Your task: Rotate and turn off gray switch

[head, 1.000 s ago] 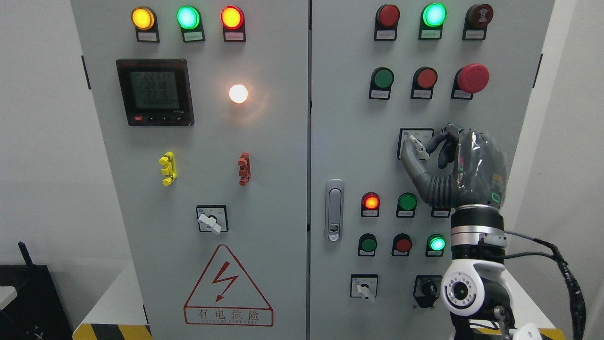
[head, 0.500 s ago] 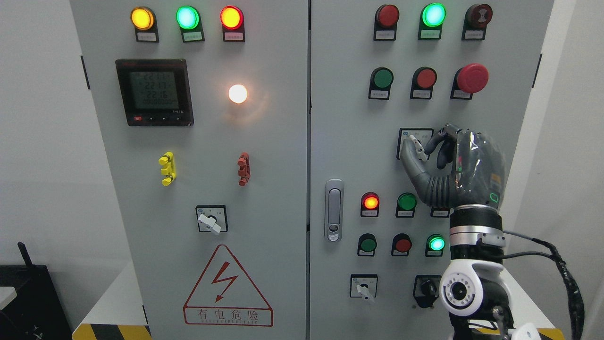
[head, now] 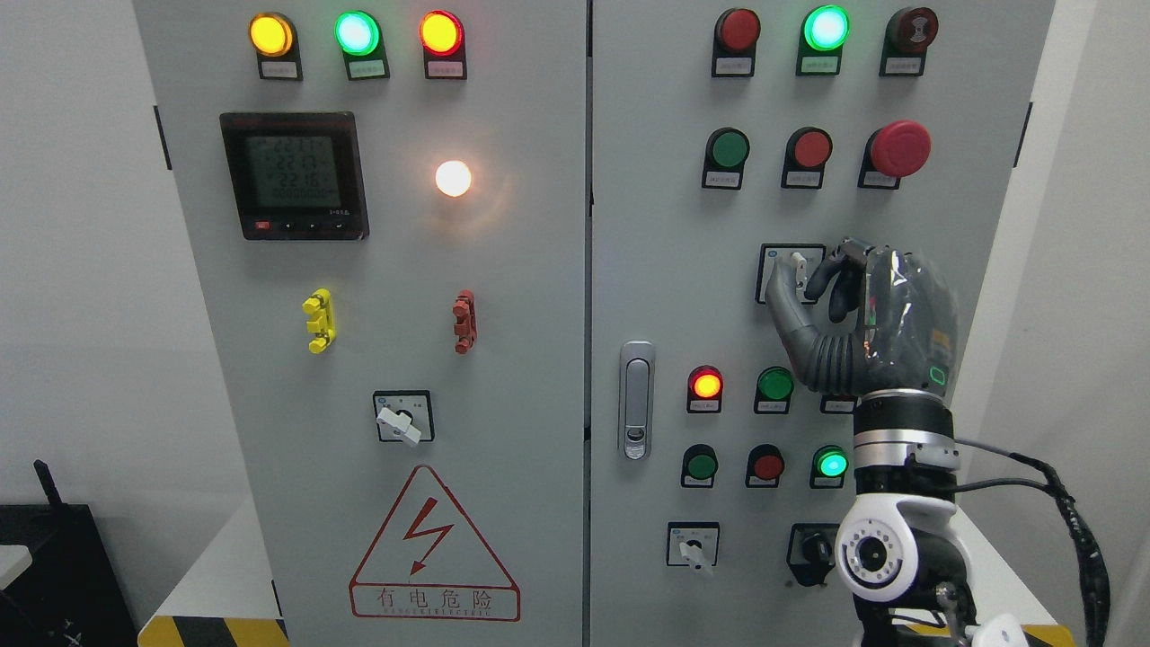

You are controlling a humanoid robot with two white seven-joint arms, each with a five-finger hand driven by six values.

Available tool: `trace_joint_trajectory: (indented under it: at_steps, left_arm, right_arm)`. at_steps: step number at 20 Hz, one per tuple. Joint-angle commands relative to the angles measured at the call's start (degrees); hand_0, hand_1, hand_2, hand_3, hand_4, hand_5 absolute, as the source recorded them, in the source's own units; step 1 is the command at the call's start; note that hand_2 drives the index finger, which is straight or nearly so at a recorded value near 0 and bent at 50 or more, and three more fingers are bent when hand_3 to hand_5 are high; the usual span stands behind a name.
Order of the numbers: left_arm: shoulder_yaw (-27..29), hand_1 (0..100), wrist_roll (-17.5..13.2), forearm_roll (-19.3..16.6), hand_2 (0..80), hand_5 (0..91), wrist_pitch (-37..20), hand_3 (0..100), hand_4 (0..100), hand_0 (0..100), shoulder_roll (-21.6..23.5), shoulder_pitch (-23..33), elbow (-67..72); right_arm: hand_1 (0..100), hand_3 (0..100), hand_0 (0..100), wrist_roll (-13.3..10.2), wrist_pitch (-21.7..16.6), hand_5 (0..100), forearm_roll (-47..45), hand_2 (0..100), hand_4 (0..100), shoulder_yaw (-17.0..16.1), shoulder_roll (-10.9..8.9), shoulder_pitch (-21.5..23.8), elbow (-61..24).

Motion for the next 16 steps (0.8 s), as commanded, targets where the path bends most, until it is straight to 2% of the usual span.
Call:
trace_joint_trajectory:
  at_steps: [1,10,16]
  left_arm:
    - [-0.1,39,0.1,0.0,0.0,0.0,0.0,0,0,12,0.0,0.0,0.8]
    - [-0.1,39,0.1,0.0,0.0,0.0,0.0,0,0,12,0.0,0.0,0.8]
    - [-0.1,39,0.1,0.0,0.0,0.0,0.0,0,0,12,0.0,0.0,0.8]
  right_arm:
    - [44,100,52,-0.2,0.0,100,0.0,75,90,0.1,-0.97,0.0,0.0]
    - [43,100,56,-0.2,-0.1,100,0.0,76,90,0.1,-0.61,0.0,-0.1]
    - [45,100,42,-0.2,-0.3,100,0.0,75,90,0.4,-0.61,0.1,-0.1]
